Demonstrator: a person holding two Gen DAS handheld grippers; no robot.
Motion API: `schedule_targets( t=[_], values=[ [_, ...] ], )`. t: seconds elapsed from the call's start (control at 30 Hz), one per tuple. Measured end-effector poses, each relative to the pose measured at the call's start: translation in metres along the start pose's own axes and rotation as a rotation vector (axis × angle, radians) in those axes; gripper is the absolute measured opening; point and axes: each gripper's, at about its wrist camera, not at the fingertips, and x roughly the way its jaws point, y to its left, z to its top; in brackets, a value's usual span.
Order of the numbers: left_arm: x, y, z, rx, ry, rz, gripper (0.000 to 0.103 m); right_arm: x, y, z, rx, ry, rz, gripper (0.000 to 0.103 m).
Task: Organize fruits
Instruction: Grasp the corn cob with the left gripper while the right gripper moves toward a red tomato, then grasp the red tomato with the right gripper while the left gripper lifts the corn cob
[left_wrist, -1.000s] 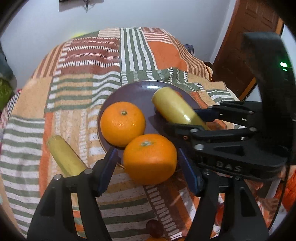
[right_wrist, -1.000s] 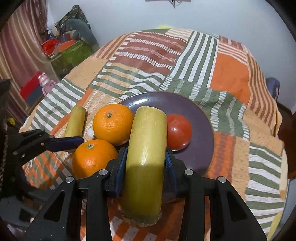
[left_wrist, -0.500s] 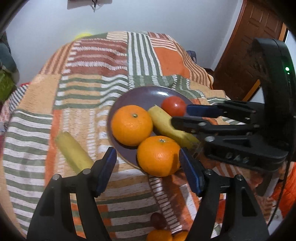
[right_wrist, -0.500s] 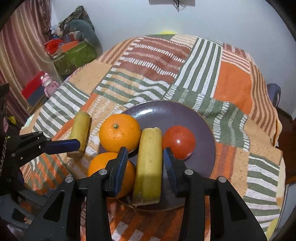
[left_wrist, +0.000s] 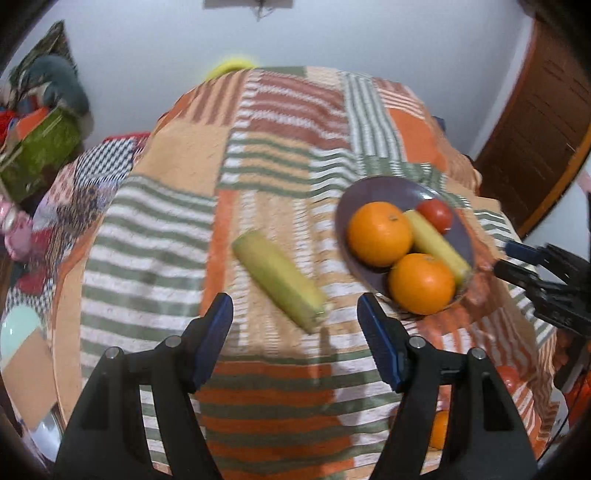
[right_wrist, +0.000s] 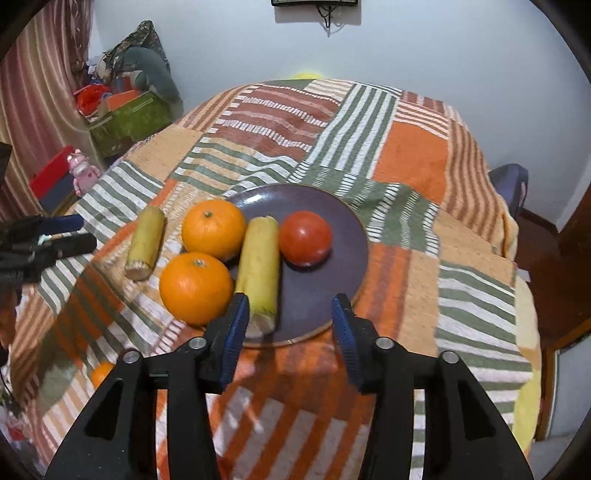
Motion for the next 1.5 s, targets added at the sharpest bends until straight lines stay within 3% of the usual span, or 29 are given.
schedule_targets(
  t=[0.33, 0.47, 0.67, 0.9, 1.17, 1.33, 1.5],
  values=[
    [0.062, 0.003, 0.01, -0.055, 0.087, 0.024, 0.057, 0.007, -0.009, -0.012, 0.018, 0.009, -0.019, 0.049],
    [0.088, -0.001, 0.011, -0.065, 0.137, 0.008, 0.057, 0.011, -0.013, -0.015, 0.031, 0.013, -0.012, 0.049],
    [0.099, -0.002, 0.012, -0.041, 0.136, 0.032, 0.056, 0.014, -0.018, -0.021, 0.059, 0.025, 0.02, 0.05],
    [0.079, -0.004, -0.002, 0.005, 0.153, 0.012, 0.044, -0.007, -0.014, -0.034, 0.075, 0.028, 0.058, 0.05],
    [0.029, -0.02, -0.047, 0.109, 0.174, -0.042, 0.042, -0.046, 0.009, -0.054, 0.052, -0.01, 0.07, 0.072],
    [-0.006, -0.023, -0.068, 0.157, 0.163, -0.069, 0.04, -0.052, 0.028, -0.07, 0.04, 0.018, 0.108, 0.074],
    [-0.018, -0.017, -0.098, 0.192, 0.211, -0.068, 0.038, -0.041, 0.036, -0.082, 0.064, 0.074, 0.143, 0.074]
  ],
)
